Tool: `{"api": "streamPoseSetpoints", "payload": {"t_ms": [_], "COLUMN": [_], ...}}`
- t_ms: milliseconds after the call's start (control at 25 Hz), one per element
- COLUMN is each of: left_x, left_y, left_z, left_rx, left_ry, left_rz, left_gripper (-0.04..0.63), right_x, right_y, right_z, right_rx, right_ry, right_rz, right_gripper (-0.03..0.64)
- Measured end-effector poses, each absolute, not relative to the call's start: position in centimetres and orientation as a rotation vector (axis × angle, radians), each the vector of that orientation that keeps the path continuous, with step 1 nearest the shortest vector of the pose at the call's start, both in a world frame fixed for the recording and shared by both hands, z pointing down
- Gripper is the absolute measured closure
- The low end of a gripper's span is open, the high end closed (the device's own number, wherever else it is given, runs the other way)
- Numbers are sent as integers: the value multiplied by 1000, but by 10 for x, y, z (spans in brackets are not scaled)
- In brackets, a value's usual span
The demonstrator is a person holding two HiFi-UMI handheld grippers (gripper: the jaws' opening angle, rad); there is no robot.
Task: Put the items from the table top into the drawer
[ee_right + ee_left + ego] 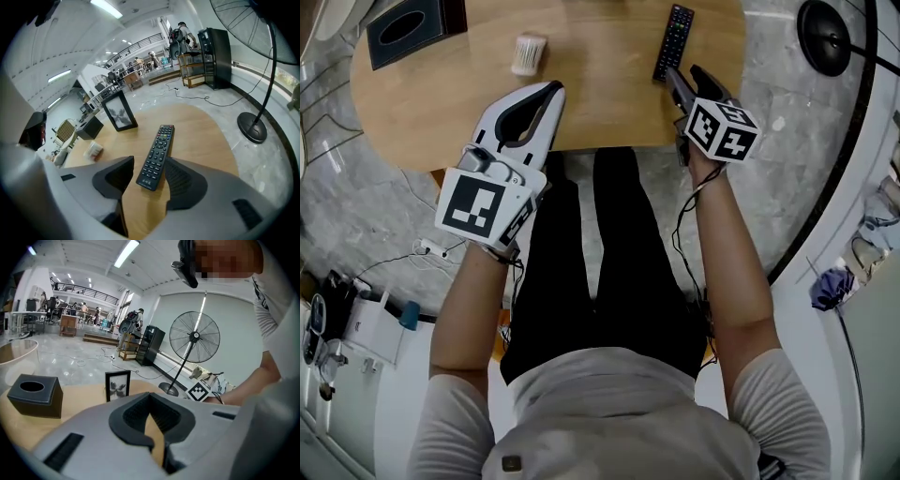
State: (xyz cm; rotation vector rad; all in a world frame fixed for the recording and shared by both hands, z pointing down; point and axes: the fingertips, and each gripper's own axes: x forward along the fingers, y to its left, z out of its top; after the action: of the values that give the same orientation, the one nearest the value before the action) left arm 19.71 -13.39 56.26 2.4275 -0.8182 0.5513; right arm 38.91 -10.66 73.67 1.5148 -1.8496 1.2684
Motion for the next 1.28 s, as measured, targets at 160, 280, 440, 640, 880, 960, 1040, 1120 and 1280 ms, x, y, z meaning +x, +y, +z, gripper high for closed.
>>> {"api": "streamPoseSetpoints", "payload": {"t_ms": [160, 280, 440, 640, 880, 960, 1040, 1120, 1280], "left_x": [201, 201, 201, 196, 191, 189, 186, 182, 177], "left_y": [-130, -126, -124, -125, -122, -121, -120, -119, -115], "left_z": [582, 597, 611, 618, 622, 621, 620, 618, 613], "left_rx": [2418, 2392, 2370, 2350, 2329, 2324, 2321, 2320, 2313], "left_ry": [-796, -790, -782, -797, -807, -814, -822, -829, -861], "left_rz": [556, 557, 565, 556, 546, 543, 542, 539, 529], "left_gripper": [586, 586, 586, 586, 586, 586, 586, 586, 586], "right_x": [390, 390, 382, 379, 372, 373, 372, 371, 368], "right_y": [-110, -115, -117, -119, -123, -123, -122, -120, -117], "right_z": [766, 779, 792, 797, 798, 798, 798, 796, 789], "right_rx": [1519, 1521, 1492, 1482, 1423, 1417, 1411, 1407, 1385], "right_ry": [-1813, -1797, -1775, -1762, -1783, -1786, -1786, -1786, -1803], "right_rz": [1286, 1271, 1217, 1083, 997, 996, 1000, 1000, 978], "right_gripper": [382, 374, 374, 408, 508, 509, 511, 511, 512]}}
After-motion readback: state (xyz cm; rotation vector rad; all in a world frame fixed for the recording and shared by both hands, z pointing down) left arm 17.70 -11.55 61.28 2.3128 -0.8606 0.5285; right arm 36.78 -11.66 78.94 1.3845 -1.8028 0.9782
